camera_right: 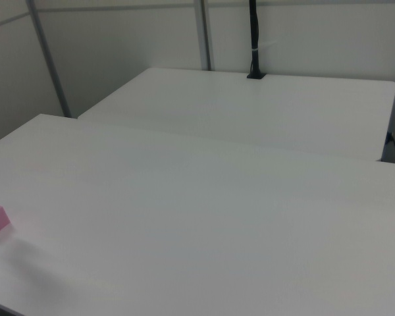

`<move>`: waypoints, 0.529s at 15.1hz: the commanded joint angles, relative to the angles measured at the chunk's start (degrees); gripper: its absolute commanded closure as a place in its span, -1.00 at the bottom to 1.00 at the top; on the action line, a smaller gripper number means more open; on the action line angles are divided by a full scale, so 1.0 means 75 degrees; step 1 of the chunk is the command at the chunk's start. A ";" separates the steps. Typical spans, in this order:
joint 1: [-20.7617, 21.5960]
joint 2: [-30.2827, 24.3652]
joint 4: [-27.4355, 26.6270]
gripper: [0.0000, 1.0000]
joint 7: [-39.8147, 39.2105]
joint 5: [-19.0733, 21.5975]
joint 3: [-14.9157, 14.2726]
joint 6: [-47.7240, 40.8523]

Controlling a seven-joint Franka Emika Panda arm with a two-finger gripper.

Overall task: Put blue cube on pink cube
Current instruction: 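Lift the blue cube and carry it over the pink cube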

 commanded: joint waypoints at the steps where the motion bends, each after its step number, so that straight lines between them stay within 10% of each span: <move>1: 0.0258 -0.0334 -0.0768 0.67 0.0244 0.0093 -0.0073 0.0189; 8: 0.0305 -0.0837 -0.2221 0.67 -0.0084 0.0081 -0.0073 0.1558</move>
